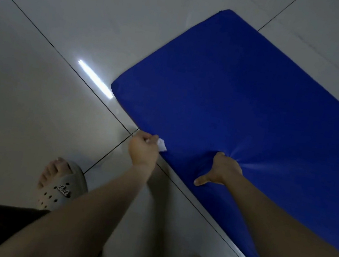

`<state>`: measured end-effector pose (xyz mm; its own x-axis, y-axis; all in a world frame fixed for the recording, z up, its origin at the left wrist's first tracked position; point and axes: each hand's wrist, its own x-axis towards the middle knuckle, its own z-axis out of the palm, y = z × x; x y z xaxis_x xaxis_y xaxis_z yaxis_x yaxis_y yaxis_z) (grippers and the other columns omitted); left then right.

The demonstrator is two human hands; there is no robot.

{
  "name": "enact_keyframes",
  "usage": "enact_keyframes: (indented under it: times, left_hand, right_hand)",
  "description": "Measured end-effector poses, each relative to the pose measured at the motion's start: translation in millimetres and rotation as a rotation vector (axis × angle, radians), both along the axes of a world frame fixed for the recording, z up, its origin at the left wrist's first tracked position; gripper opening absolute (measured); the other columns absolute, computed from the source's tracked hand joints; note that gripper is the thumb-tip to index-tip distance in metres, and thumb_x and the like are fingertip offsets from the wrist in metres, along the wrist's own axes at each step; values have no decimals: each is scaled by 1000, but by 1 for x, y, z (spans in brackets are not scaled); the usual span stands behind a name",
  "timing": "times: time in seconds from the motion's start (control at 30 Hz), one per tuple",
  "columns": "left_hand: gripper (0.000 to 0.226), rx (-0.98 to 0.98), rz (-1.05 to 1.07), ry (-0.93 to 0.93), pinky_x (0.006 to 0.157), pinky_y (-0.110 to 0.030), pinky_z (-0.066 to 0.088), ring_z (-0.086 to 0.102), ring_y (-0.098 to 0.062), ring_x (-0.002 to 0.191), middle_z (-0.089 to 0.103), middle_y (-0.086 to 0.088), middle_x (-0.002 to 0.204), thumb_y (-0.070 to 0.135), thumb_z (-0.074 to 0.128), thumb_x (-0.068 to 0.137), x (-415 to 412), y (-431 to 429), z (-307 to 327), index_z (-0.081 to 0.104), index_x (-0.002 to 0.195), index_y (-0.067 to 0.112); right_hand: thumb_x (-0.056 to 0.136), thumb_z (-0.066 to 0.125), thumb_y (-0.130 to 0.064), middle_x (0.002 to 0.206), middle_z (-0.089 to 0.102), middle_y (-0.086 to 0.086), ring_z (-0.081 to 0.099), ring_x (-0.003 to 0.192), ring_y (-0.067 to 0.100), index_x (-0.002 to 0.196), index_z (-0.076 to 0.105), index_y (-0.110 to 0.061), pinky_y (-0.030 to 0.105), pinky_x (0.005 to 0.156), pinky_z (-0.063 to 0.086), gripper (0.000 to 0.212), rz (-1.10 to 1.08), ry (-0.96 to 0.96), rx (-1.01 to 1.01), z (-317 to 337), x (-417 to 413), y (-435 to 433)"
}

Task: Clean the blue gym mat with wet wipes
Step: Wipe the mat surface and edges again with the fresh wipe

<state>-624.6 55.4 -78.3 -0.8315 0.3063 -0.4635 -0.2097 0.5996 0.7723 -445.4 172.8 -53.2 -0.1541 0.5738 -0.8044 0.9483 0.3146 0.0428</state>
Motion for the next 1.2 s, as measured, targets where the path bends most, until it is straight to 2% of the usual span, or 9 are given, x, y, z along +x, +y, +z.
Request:
enact_keyframes:
  times: [0.13,0.3,0.47,0.57,0.63,0.77,0.97,1.07,1.2]
  left_hand:
    - [15,6,31,-28,72,-23,50,65,-15,91,66,1,98,27,69,95,18,-1,-5,59,87,20]
    - [22,17,112,-387,59,-17,46,65,-7,81,65,7,93,31,76,88,114,-26,-3,56,93,27]
    - [24,-51,180,-660,61,-28,57,71,-19,75,75,-8,88,23,87,77,116,-13,-1,70,84,7]
    - [35,9,158,-806,45,-22,49,63,-16,55,70,-10,77,23,91,73,102,-11,8,71,90,0]
    - [37,43,38,-793,40,-19,41,57,-14,45,66,-9,67,24,90,73,96,-10,16,71,94,-1]
    - [27,157,-57,-595,46,-21,50,70,-13,55,73,-5,78,23,88,75,96,5,47,68,88,10]
    - [12,404,-65,-362,59,-29,58,72,-13,65,75,0,75,17,80,73,42,32,101,72,80,13]
    - [9,438,-24,-264,61,-29,59,72,-16,68,74,0,72,14,80,71,-23,45,126,73,75,12]
    - [13,529,130,-267,48,-21,49,67,-12,54,71,1,61,-2,75,79,-113,37,130,71,74,9]
  right_hand:
    - [44,89,-72,147,46,13,49,132,31,154,17,-2,39,94,51,149,0,-10,0,-4,0,0]
    - [52,89,-68,147,41,16,50,128,34,151,20,-7,41,86,50,135,-35,70,67,1,10,-7]
    - [73,80,-62,136,39,13,52,113,30,139,31,-13,45,88,53,96,-22,223,118,16,31,-27]
    - [73,78,-65,139,33,9,44,122,27,144,29,-16,45,91,53,99,46,192,130,31,46,-36]
    - [68,76,-72,150,24,12,32,137,30,153,16,-15,48,100,49,118,15,132,143,42,51,-40]
    - [59,79,-77,164,-2,12,10,150,36,159,-8,-14,56,114,34,146,43,49,71,69,50,-45]
    - [80,71,-38,150,34,14,39,133,34,151,21,-7,47,101,47,92,130,305,457,95,-8,-48]
    - [89,65,-32,140,47,13,49,123,31,145,33,-6,40,90,49,70,225,459,563,100,-75,-35]
    - [85,68,-53,161,18,17,28,144,34,157,6,-13,52,105,43,102,326,518,563,89,-152,-49]
